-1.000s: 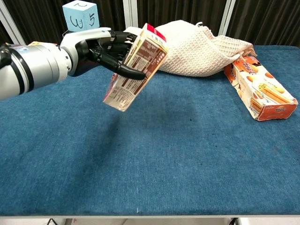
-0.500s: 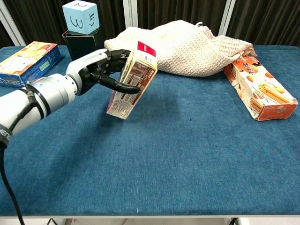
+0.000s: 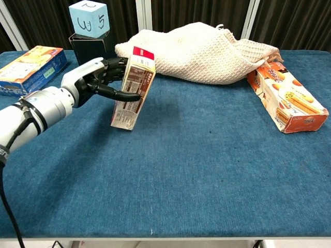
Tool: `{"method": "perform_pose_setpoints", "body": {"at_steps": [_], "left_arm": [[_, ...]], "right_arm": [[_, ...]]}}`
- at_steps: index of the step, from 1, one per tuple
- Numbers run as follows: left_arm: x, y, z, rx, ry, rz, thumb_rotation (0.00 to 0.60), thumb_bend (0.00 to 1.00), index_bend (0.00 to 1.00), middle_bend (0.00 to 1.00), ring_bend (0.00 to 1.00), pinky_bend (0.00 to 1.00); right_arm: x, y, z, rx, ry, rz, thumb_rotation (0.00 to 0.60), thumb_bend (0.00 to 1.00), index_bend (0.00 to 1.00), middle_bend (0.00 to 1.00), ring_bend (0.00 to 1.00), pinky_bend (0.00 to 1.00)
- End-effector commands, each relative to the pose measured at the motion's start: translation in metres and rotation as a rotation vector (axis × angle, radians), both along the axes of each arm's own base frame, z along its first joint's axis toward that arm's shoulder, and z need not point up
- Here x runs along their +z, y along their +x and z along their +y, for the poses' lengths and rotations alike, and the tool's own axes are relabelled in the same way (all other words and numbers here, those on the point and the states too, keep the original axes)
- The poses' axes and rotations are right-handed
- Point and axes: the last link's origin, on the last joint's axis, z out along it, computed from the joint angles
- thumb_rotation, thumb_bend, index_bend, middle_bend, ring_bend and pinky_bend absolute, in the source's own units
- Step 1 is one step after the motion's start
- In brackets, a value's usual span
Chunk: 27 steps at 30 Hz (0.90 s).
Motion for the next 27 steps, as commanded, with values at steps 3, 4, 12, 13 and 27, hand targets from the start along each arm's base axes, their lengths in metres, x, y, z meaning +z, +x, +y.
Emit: {"method": "perform_pose_setpoints", "body": {"at_steps": [3, 4, 12, 13, 27], "left_arm": [[0.008, -0.010, 0.000, -0.017, 0.012, 0.039, 0.600, 0.00, 0.09, 0.14, 0.03, 0.00], [0.010, -0.012, 0.000, -0.020, 0.017, 0.044, 0.600, 0.00, 0.07, 0.12, 0.03, 0.00], [0.028, -0.022, -0.002, -0.059, 0.048, 0.110, 0.600, 0.00, 0.00, 0.00, 0.00, 0.00], [0.030, -0.022, -0.002, -0.061, 0.051, 0.117, 0.600, 0.00, 0.00, 0.00, 0.00, 0.00], [0.111, -0.007, -0.011, -0.174, 0.239, 0.557, 0.600, 0.00, 0.00, 0.00, 0.00, 0.00]], "right_arm": [[0.000, 0.000, 0.001, -0.001, -0.001, -0.002, 0.600, 0.15, 0.00, 0.04, 0.00, 0.00], [0.000, 0.000, 0.002, -0.001, -0.002, -0.003, 0.600, 0.15, 0.00, 0.04, 0.00, 0.00], [0.000, 0.000, 0.002, 0.005, 0.000, -0.008, 0.600, 0.15, 0.00, 0.04, 0.00, 0.00], [0.000, 0.000, 0.002, 0.006, 0.000, -0.008, 0.600, 0.15, 0.00, 0.04, 0.00, 0.00], [-0.002, -0.003, -0.001, 0.010, 0.008, -0.016, 0.600, 0.15, 0.00, 0.04, 0.00, 0.00]]}}
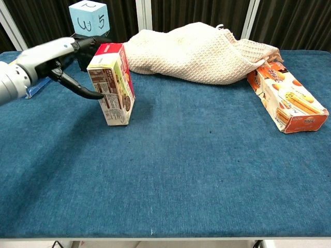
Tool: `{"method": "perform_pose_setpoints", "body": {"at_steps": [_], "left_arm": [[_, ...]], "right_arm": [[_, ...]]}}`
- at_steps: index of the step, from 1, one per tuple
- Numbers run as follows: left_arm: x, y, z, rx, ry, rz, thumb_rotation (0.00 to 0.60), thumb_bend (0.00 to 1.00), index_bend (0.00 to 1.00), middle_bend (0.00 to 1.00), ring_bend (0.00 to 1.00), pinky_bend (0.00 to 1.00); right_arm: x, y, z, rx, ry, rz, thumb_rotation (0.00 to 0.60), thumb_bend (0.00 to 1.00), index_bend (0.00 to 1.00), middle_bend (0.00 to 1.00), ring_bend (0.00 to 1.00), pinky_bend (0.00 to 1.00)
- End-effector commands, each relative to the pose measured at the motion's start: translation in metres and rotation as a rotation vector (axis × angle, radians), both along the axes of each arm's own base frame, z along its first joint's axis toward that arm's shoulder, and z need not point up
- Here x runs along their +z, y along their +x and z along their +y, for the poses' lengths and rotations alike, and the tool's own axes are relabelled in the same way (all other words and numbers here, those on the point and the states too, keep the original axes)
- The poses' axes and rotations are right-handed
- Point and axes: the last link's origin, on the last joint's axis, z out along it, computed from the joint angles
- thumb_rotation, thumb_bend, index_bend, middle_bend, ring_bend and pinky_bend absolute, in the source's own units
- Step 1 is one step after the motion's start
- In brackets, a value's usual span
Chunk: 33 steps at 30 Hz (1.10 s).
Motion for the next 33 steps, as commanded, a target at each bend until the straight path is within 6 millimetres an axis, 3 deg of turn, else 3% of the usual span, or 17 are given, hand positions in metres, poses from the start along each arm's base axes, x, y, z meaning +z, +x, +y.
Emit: {"method": "perform_pose_setpoints", "body": {"at_steps": [1, 6, 12, 33], "left_arm": [[0.042, 0.018, -0.007, -0.025, 0.091, 0.169, 0.600, 0.00, 0.00, 0.00, 0.00, 0.00], [0.057, 0.049, -0.008, -0.044, 0.122, 0.285, 0.600, 0.00, 0.00, 0.00, 0.00, 0.00], [0.060, 0.073, -0.001, -0.016, 0.079, 0.404, 0.600, 0.00, 0.00, 0.00, 0.00, 0.00], [0.043, 0.102, 0.006, 0.023, -0.035, 0.564, 0.600, 0.00, 0.00, 0.00, 0.00, 0.00]], "right_arm": [[-0.001, 0.000, -0.001, 0.001, 0.002, -0.001, 0.600, 0.15, 0.00, 0.04, 0.00, 0.00], [-0.002, 0.000, -0.002, 0.005, 0.007, -0.003, 0.600, 0.15, 0.00, 0.04, 0.00, 0.00], [-0.001, -0.003, -0.002, -0.004, 0.005, -0.006, 0.600, 0.15, 0.00, 0.04, 0.00, 0.00], [-0.002, -0.011, -0.003, -0.021, 0.008, -0.017, 0.600, 0.15, 0.00, 0.04, 0.00, 0.00]]}}
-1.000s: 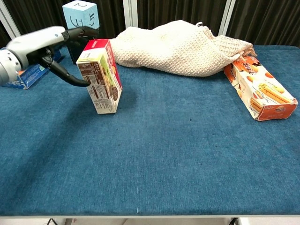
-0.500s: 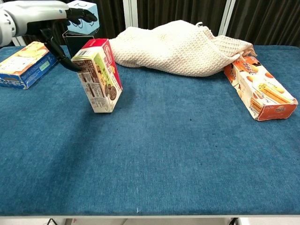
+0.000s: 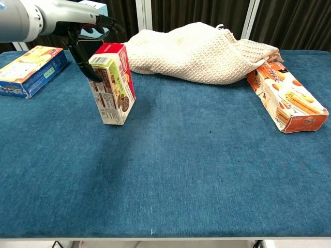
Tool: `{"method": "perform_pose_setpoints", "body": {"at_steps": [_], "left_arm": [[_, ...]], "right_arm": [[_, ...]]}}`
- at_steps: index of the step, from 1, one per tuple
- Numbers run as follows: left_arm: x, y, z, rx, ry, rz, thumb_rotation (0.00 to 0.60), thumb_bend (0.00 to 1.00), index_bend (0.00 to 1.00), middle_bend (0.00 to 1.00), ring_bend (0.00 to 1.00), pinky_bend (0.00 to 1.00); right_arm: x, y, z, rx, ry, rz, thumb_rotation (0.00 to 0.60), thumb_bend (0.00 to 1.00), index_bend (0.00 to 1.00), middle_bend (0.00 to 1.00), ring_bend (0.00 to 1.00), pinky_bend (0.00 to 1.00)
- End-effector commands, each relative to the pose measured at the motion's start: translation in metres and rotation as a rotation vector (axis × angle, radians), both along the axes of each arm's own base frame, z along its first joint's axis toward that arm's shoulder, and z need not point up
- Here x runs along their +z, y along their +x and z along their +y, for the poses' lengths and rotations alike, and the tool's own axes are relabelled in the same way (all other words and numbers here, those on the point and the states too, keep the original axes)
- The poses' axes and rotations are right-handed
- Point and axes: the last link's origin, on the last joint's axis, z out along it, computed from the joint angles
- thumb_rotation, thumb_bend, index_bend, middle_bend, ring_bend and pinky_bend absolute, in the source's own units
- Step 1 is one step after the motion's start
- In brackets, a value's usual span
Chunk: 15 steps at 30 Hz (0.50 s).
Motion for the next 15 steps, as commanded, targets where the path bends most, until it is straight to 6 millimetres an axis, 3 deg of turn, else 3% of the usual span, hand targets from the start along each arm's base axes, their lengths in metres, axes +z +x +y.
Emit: {"method": "perform_pose_setpoints", "body": {"at_steps": [1, 5, 8, 15], "left_arm": [[-0.003, 0.002, 0.000, -0.003, -0.006, 0.009, 0.600, 0.00, 0.00, 0.00, 0.00, 0.00], [-0.006, 0.004, 0.001, -0.009, -0.006, 0.018, 0.600, 0.00, 0.01, 0.00, 0.00, 0.00], [-0.008, 0.003, 0.004, -0.001, -0.006, 0.018, 0.600, 0.00, 0.07, 0.08, 0.02, 0.00], [-0.009, -0.007, 0.011, 0.024, 0.036, 0.046, 0.600, 0.00, 0.12, 0.16, 0.09, 0.10]], "right_arm": [[0.000, -0.001, 0.000, -0.002, -0.001, 0.000, 0.600, 0.15, 0.00, 0.04, 0.00, 0.00], [0.001, -0.002, 0.001, -0.006, -0.003, -0.001, 0.600, 0.15, 0.00, 0.04, 0.00, 0.00], [0.000, -0.002, 0.001, -0.006, -0.001, -0.002, 0.600, 0.15, 0.00, 0.04, 0.00, 0.00], [0.000, -0.004, 0.002, -0.010, -0.003, -0.005, 0.600, 0.15, 0.00, 0.04, 0.00, 0.00]]}}
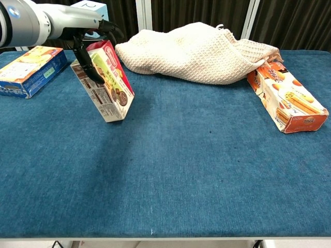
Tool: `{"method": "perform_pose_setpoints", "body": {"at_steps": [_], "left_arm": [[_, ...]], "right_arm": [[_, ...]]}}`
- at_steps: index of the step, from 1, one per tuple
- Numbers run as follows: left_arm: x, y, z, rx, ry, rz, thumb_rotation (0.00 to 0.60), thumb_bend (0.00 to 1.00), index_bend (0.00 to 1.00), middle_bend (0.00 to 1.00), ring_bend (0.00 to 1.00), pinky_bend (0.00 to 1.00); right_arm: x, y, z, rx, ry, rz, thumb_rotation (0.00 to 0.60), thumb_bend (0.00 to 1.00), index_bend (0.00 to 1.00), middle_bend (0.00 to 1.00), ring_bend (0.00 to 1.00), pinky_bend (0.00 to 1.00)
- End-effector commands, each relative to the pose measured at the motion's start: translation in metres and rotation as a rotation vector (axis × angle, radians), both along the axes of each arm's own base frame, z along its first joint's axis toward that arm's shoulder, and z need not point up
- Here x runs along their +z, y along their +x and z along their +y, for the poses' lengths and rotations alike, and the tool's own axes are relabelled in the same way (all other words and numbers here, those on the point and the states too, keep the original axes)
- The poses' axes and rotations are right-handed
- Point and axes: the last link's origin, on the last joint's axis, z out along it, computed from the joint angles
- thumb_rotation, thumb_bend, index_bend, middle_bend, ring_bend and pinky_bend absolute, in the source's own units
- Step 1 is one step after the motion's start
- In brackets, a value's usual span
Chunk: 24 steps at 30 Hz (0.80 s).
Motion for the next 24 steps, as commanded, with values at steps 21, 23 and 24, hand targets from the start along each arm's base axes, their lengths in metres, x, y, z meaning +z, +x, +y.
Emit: {"method": "perform_pose_setpoints", "body": {"at_steps": [21, 23, 24], "left_arm": [[0.017, -0.041, -0.001, 0.109, 0.081, -0.549, 0.600, 0.00, 0.35, 0.42, 0.33, 0.28], [0.012, -0.048, -0.003, 0.131, 0.071, -0.632, 0.600, 0.00, 0.35, 0.42, 0.32, 0.28], [0.007, -0.053, -0.004, 0.144, 0.063, -0.684, 0.600, 0.00, 0.35, 0.42, 0.32, 0.28]], "right_arm": [[-0.001, 0.001, 0.001, 0.006, -0.001, -0.001, 0.600, 0.15, 0.00, 0.04, 0.00, 0.00], [-0.001, 0.002, 0.001, 0.007, 0.000, 0.000, 0.600, 0.15, 0.00, 0.04, 0.00, 0.00], [-0.001, 0.002, 0.001, 0.008, 0.000, 0.001, 0.600, 0.15, 0.00, 0.04, 0.00, 0.00]]}}
